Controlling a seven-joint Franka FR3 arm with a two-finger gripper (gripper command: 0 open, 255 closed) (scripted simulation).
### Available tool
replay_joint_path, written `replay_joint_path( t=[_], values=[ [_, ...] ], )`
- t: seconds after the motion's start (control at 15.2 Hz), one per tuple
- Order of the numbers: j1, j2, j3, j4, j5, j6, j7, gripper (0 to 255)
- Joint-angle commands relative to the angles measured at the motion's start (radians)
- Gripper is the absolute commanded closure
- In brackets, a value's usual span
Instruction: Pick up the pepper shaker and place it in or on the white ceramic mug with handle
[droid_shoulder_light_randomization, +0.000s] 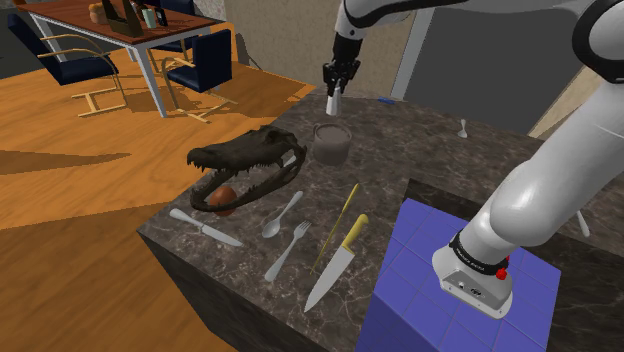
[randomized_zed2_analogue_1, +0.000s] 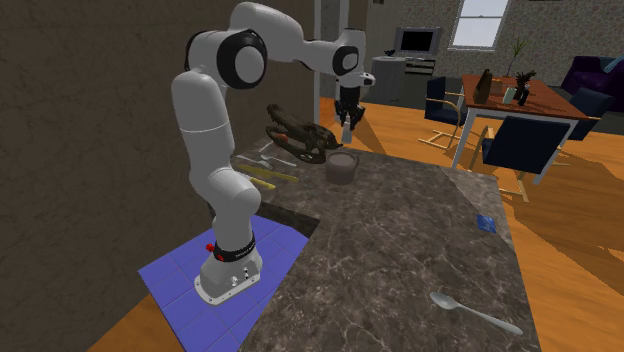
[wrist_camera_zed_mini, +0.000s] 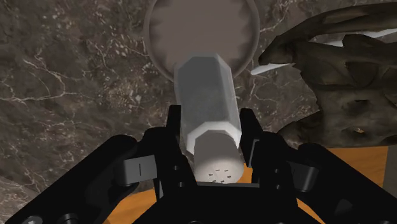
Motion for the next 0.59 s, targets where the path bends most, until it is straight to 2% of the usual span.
replay_joint_path(
  t=[0.0, 0.53],
  values=[
    [0.001, 0.006, 0.001, -0.019, 0.001, 0.026, 0.001, 255],
    [0.001, 0.029, 0.001, -0.102, 0.003, 0.131, -0.004, 255]
  ],
)
